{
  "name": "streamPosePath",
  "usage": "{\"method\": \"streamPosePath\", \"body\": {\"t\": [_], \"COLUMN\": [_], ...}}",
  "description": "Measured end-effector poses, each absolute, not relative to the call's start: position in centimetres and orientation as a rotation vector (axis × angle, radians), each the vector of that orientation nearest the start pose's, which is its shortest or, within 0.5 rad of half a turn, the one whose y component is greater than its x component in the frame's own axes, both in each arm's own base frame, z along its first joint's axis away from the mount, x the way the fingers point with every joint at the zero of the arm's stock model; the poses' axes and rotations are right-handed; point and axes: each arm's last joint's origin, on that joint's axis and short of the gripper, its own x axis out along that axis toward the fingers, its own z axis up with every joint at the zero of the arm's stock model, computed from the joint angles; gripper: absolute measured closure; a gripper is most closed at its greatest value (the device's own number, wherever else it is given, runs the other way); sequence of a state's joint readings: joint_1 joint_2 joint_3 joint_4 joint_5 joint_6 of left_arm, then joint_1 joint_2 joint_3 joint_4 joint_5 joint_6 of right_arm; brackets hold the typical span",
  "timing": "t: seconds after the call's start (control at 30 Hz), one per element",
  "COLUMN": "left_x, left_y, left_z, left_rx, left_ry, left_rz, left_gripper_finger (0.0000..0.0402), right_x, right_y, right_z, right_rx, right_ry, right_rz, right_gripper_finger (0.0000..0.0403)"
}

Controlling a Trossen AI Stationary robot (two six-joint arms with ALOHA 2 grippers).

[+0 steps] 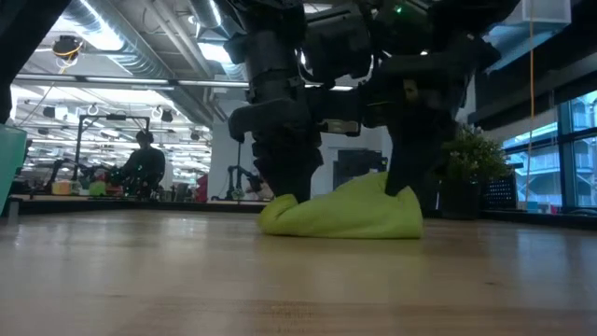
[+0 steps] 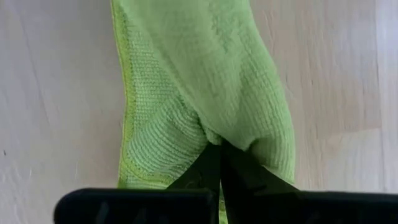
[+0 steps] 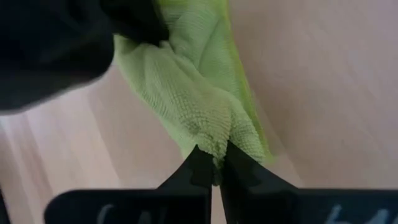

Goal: Roll microfiber towels into tight, uniform cylinder then place into a basket
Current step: Roll the yellow green microfiber towel

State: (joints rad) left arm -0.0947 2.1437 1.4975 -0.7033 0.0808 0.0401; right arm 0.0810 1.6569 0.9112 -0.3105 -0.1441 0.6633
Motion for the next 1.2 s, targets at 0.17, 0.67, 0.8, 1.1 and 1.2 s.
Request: {"method": "streamPosePath", "body": {"t": [0.17, 0.67, 0.8, 1.1, 1.2], "left_x": [41.4, 40.8, 40.7, 40.6, 40.5], "left_y": [-4.1, -4.0, -3.8, -3.5, -3.4], "left_z": [13.1, 14.8, 14.9, 15.0, 15.0], "left_rx": [0.056, 0.094, 0.094, 0.086, 0.086], "left_ry": [1.346, 1.338, 1.341, 1.355, 1.360], "left_rz": [-0.195, -0.189, -0.191, -0.186, -0.186], "left_gripper_finger": [0.0401, 0.0402, 0.0402, 0.0397, 0.0399], "right_x": [30.9, 30.3, 29.8, 30.3, 30.3], "right_y": [2.3, 2.1, 2.1, 2.0, 2.0], "right_z": [15.9, 13.5, 12.9, 12.9, 12.7], "right_rx": [0.564, 0.455, 0.457, 0.414, 0.407], "right_ry": [1.107, 1.135, 1.123, 1.062, 1.064], "right_rz": [-0.122, -0.090, -0.087, -0.051, -0.053], "right_gripper_finger": [0.0391, 0.0380, 0.0378, 0.0352, 0.0318]}}
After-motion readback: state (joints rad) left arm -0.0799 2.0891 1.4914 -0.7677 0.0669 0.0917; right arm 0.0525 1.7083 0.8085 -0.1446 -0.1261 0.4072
